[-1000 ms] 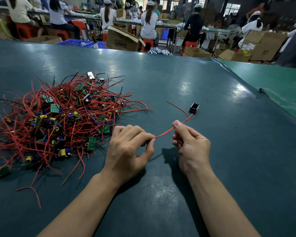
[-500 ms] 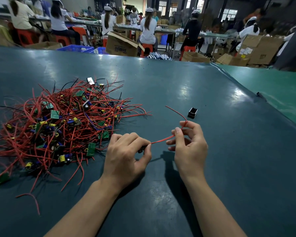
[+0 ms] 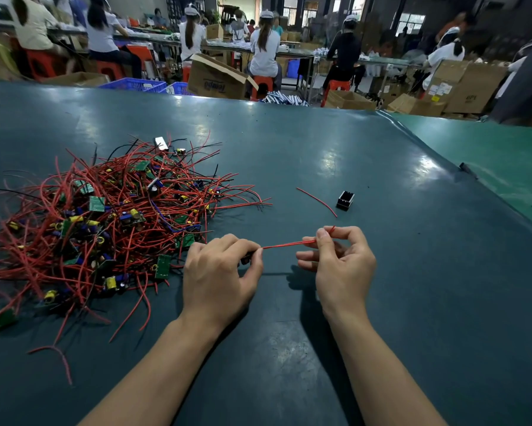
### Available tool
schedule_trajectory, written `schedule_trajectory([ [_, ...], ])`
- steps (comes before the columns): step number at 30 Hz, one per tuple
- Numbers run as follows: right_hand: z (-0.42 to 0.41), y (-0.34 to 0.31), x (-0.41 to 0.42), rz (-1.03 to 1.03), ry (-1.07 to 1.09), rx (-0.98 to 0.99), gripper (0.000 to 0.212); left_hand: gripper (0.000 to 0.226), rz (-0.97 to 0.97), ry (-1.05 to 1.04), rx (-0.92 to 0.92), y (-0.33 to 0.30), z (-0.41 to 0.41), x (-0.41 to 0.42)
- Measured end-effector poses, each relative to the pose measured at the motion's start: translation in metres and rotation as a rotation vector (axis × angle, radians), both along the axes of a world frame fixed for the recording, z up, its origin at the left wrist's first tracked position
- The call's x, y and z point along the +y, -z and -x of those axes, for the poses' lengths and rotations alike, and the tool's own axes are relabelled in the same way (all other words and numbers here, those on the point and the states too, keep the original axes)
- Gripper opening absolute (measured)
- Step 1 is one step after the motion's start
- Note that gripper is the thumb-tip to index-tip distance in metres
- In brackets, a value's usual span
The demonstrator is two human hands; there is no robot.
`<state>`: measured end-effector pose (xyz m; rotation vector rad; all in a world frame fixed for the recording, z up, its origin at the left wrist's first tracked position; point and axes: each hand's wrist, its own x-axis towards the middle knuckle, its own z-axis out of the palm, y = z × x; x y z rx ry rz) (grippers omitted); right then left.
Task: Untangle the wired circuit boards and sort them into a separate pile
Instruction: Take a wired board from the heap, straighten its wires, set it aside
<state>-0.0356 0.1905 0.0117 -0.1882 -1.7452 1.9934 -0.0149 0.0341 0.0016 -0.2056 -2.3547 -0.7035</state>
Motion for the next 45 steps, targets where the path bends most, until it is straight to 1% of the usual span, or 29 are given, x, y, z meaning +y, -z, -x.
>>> schedule_trajectory([
  [5,-0.001,-0.002,-0.003,0.088,-0.009,0.012,0.025,0.012,-0.008,-0.033,0.005,0.001,0.001,0.001],
  [8,0.000,-0.006,0.001,0.226,-0.060,-0.040,0.028,0.011,-0.020,-0.022,0.057,0.001,0.002,0.000],
  [10,-0.001,-0.009,0.001,0.367,-0.200,-0.128,0.029,0.011,-0.041,-0.029,0.111,0.001,0.002,-0.001],
  [11,-0.003,-0.010,-0.001,0.379,-0.298,-0.195,0.036,0.012,-0.058,-0.028,0.139,0.001,0.003,-0.001],
  [12,-0.005,-0.011,-0.003,0.344,-0.407,-0.262,0.042,0.013,-0.064,-0.013,0.167,0.001,0.003,-0.002],
  [13,-0.008,-0.010,-0.007,0.293,-0.511,-0.310,0.043,0.013,-0.053,0.020,0.193,0.001,0.003,-0.002],
  [14,-0.010,-0.009,-0.010,0.251,-0.583,-0.331,0.037,0.014,-0.028,0.065,0.216,0.002,0.003,-0.001],
  [15,-0.012,-0.008,-0.012,0.227,-0.608,-0.325,0.027,0.015,0.000,0.113,0.231,0.002,0.003,-0.001],
  [16,-0.013,-0.007,-0.014,0.221,-0.594,-0.307,0.017,0.016,0.023,0.151,0.237,0.003,0.003,-0.001],
  [17,-0.013,-0.006,-0.015,0.221,-0.563,-0.290,0.013,0.016,0.041,0.171,0.240,0.003,0.003,-0.001],
  [20,-0.010,-0.008,-0.014,0.208,-0.465,-0.279,0.015,0.013,0.077,0.145,0.261,0.004,0.003,-0.001],
  [22,-0.006,-0.009,-0.011,0.207,-0.346,-0.261,0.015,0.009,0.065,0.115,0.279,0.004,0.003,-0.001],
  [24,-0.002,-0.011,-0.003,0.245,-0.202,-0.233,0.016,0.009,0.066,0.105,0.299,0.003,0.003,0.000],
  [27,0.002,-0.010,0.008,0.310,-0.042,-0.197,0.019,0.009,0.064,0.118,0.321,0.003,0.003,0.000],
  [31,0.004,-0.009,0.013,0.338,0.106,-0.134,0.022,0.009,0.079,0.142,0.333,0.004,0.002,0.000],
  [33,0.009,-0.011,0.021,0.404,0.175,-0.116,0.021,0.008,0.010,0.110,0.322,0.003,0.003,-0.002],
  [34,0.010,-0.012,0.024,0.438,0.158,-0.138,0.020,0.008,-0.052,0.081,0.317,0.002,0.003,-0.004],
  [35,0.008,-0.014,0.024,0.453,0.071,-0.184,0.022,0.009,-0.111,0.056,0.319,0.001,0.003,-0.005],
  [36,0.005,-0.015,0.020,0.437,-0.089,-0.247,0.027,0.013,-0.154,0.045,0.325,0.000,0.003,-0.006],
  [38,-0.004,-0.013,0.006,0.280,-0.498,-0.364,0.046,0.026,-0.190,0.085,0.332,-0.001,0.001,-0.005],
  [39,-0.009,-0.012,-0.002,0.190,-0.675,-0.378,0.051,0.029,-0.180,0.141,0.324,-0.001,0.000,-0.004],
  [40,-0.013,-0.011,-0.009,0.126,-0.800,-0.359,0.048,0.029,-0.155,0.205,0.310,-0.001,-0.001,-0.004],
  [41,-0.016,-0.011,-0.012,0.095,-0.863,-0.324,0.041,0.028,-0.128,0.261,0.288,-0.001,-0.002,-0.004],
  [42,-0.017,-0.010,-0.012,0.086,-0.868,-0.291,0.033,0.029,-0.117,0.294,0.255,-0.001,-0.002,-0.004],
  [45,-0.016,-0.010,-0.008,0.062,-0.767,-0.246,0.021,0.038,-0.133,0.318,0.161,-0.001,0.000,-0.005],
])
